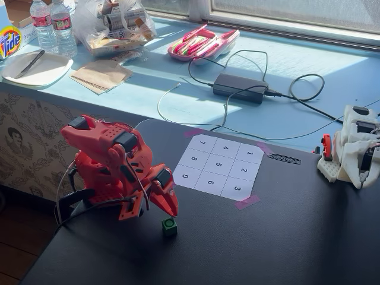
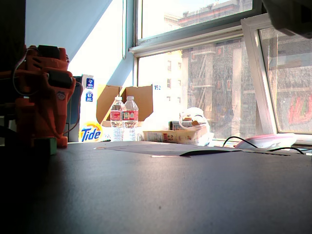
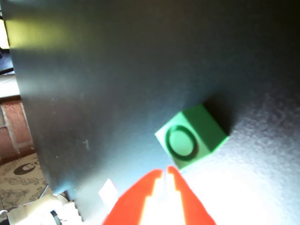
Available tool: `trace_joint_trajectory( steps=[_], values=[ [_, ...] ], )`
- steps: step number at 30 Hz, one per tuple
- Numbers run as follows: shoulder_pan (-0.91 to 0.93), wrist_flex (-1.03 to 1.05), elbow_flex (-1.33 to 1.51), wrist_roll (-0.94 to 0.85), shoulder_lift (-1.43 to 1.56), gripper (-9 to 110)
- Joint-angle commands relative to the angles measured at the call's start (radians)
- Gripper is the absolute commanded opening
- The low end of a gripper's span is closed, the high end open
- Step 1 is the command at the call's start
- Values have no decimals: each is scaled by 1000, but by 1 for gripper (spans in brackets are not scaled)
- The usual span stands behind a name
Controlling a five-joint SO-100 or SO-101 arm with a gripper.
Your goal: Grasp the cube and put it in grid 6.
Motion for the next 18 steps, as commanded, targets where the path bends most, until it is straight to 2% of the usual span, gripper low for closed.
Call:
trace_joint_trajectory(
  steps=[1, 13, 18],
  values=[
    [-6, -18, 60, 2, 6, 0],
    [-18, -48, 67, 25, 6, 0],
    [-23, 8, 8, 29, 6, 0]
  ],
)
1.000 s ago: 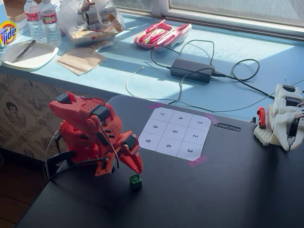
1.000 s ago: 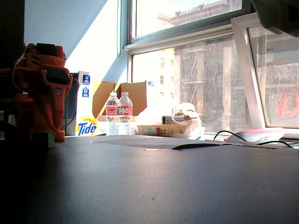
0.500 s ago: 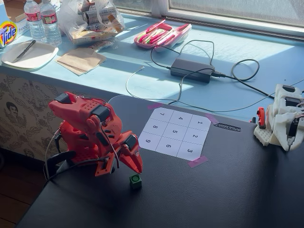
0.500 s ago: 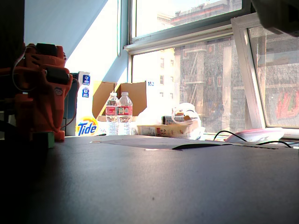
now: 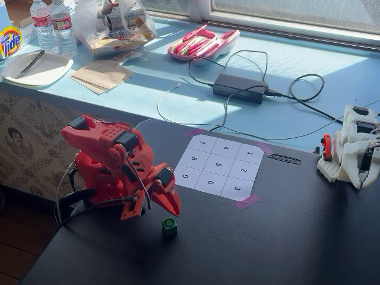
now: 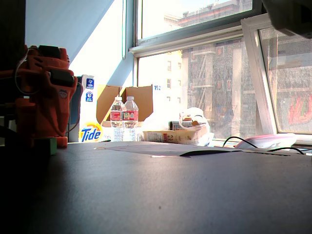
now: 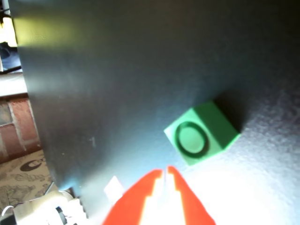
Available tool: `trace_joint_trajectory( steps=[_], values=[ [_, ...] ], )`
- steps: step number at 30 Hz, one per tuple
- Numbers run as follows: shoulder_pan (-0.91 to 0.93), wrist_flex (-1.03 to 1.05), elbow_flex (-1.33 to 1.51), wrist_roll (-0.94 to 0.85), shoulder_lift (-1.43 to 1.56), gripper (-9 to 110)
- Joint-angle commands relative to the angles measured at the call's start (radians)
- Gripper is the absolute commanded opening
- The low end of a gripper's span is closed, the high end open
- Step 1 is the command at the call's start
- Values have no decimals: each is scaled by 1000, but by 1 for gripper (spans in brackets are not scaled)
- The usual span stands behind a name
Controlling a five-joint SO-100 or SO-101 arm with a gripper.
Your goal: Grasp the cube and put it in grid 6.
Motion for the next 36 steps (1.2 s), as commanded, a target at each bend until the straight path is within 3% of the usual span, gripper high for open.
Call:
trace_joint_trajectory(
  steps=[1, 8, 12, 14, 21, 31, 36],
  values=[
    [-5, 48, -18, 14, 6, 0],
    [-17, 247, -304, 31, -25, 0],
    [17, 371, -591, -8, -310, 0],
    [84, 479, -772, -155, -502, 1],
    [230, 434, -795, -199, -657, 7],
    [282, 319, -792, -179, -957, 33],
    [278, 259, -785, -233, -1020, 34]
  ],
)
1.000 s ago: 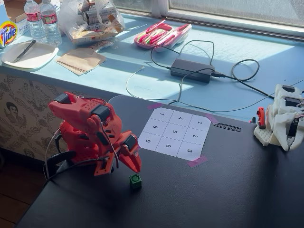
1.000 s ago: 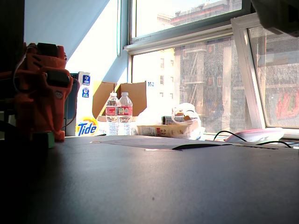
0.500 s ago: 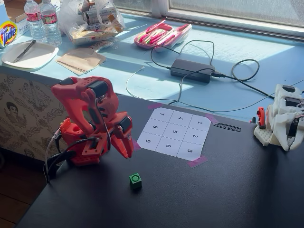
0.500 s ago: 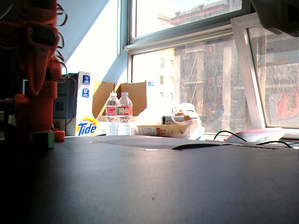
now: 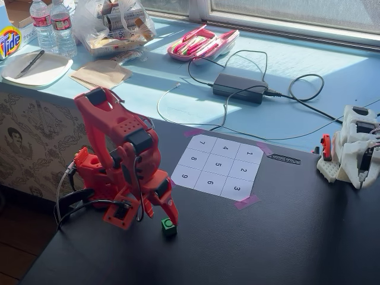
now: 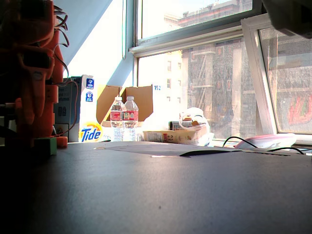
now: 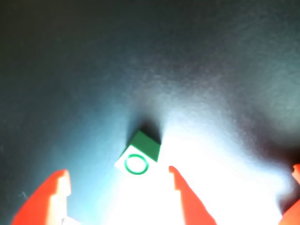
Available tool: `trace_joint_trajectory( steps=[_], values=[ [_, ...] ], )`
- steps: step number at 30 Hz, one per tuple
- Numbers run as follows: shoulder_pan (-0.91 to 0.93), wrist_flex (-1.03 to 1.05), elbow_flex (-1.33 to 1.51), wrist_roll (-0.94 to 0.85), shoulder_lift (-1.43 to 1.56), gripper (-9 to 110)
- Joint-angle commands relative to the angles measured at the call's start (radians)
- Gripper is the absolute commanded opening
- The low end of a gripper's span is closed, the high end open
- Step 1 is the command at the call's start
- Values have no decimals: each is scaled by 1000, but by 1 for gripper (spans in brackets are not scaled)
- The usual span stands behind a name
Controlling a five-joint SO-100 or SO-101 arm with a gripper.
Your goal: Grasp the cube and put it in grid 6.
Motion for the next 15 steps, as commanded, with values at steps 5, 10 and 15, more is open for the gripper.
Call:
trace_joint_trajectory(
  steps=[5, 10, 15],
  values=[
    [-15, -138, 52, -43, -120, 35],
    [-17, -129, 60, 169, -196, 33],
    [-25, -110, 64, 264, -190, 34]
  ],
)
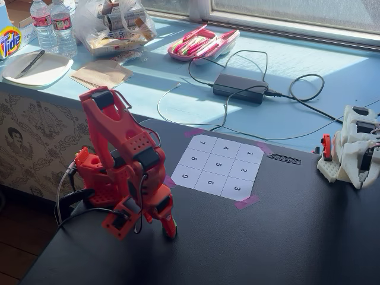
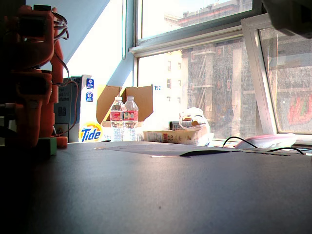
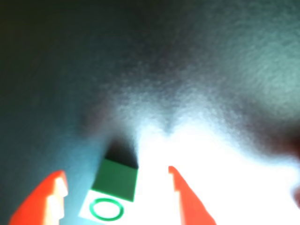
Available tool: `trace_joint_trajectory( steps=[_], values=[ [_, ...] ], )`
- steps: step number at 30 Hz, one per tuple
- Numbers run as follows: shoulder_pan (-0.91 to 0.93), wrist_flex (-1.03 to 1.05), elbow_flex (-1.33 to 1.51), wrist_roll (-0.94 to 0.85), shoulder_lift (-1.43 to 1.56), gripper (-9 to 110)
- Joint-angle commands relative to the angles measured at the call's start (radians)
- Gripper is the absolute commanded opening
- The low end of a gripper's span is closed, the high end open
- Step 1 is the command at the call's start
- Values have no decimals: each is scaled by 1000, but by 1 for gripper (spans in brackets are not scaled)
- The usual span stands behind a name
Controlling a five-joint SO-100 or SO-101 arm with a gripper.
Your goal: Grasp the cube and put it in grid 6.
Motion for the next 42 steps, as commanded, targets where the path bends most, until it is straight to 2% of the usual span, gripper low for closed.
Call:
trace_joint_trajectory(
  steps=[1, 19, 21, 23, 25, 35, 42],
  values=[
    [-14, 11, -8, 40, 3, 34],
    [-112, -104, 5, 247, -54, 32],
    [-118, -123, 11, 238, -55, 29],
    [-120, -137, 25, 229, -51, 22],
    [-118, -137, 26, 236, -48, 0],
    [-132, -130, 26, 186, -20, 0],
    [-179, -44, -84, -23, 86, 0]
  ],
)
